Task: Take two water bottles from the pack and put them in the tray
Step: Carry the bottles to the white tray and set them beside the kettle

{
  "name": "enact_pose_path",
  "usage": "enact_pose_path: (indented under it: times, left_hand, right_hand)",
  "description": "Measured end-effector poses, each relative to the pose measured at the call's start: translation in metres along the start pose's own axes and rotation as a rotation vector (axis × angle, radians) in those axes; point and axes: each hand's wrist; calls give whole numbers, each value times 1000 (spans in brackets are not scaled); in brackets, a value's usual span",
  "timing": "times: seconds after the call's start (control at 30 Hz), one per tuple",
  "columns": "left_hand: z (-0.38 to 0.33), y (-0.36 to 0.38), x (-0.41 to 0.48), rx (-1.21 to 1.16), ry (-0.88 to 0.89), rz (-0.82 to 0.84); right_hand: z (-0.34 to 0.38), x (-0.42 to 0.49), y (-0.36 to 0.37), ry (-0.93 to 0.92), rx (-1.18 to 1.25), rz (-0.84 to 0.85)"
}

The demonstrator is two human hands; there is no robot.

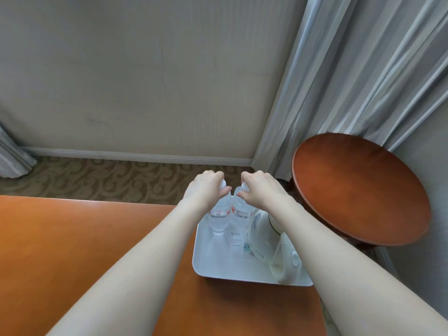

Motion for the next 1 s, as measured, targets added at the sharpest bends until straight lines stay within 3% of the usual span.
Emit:
enact_pose_path:
  times: [0.4,0.6,0.73,1.0]
  left_hand:
    - [-5,5,12,-34,29,-51]
    - [3,-4,11,222,105,-14]
    - [8,-22,17,392,261,146]
    - [10,-22,17,335,320,111]
  right_hand:
    - [-5,2,8,-21,-7,-13]
    - [-1,0,-6,-132,-190,100]
    - [0,3,-16,-245,-273,193]
    - [0,7,-10,-215,-201,165]
Point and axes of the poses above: each hand's wrist, its own x-axis towards the middle knuckle, its own y-axis out of the palm, z = x × y, and after that the axes turned 10 degrees about -y, right-handed
